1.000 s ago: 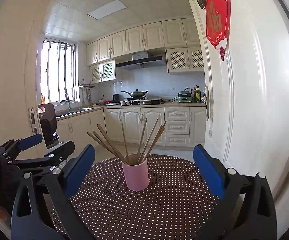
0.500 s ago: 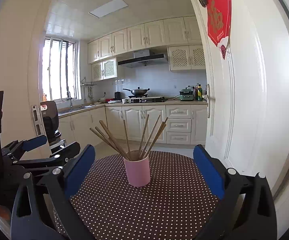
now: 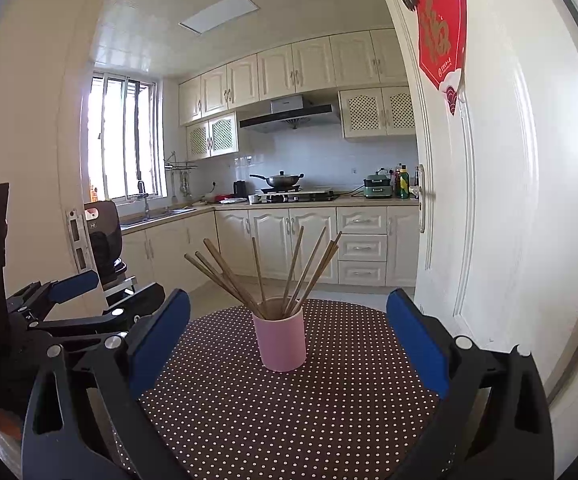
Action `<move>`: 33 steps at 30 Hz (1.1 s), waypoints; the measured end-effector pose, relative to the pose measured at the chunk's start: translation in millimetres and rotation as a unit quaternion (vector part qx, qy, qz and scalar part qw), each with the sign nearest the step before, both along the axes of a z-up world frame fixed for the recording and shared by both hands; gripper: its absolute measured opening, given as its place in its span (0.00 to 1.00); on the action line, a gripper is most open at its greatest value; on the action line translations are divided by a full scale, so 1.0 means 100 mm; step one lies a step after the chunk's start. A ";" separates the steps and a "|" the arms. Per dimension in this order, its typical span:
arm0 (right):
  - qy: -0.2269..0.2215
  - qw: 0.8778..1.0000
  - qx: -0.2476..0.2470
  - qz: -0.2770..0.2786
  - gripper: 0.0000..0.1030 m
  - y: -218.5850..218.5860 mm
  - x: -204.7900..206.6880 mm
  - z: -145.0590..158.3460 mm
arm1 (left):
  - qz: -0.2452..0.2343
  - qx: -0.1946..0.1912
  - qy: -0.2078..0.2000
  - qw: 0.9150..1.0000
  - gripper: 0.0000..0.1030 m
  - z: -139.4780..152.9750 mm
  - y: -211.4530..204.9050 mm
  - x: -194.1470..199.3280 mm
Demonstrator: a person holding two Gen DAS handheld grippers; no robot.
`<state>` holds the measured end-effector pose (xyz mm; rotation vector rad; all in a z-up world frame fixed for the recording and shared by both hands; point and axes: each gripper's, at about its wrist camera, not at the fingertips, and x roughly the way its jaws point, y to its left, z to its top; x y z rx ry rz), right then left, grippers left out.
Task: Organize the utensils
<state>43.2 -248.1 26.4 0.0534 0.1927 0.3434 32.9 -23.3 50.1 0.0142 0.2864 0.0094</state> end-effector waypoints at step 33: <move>0.030 1.000 -0.001 -0.006 0.92 0.01 0.07 -0.05 | 0.002 -0.008 0.019 1.000 0.92 -0.10 0.09 0.06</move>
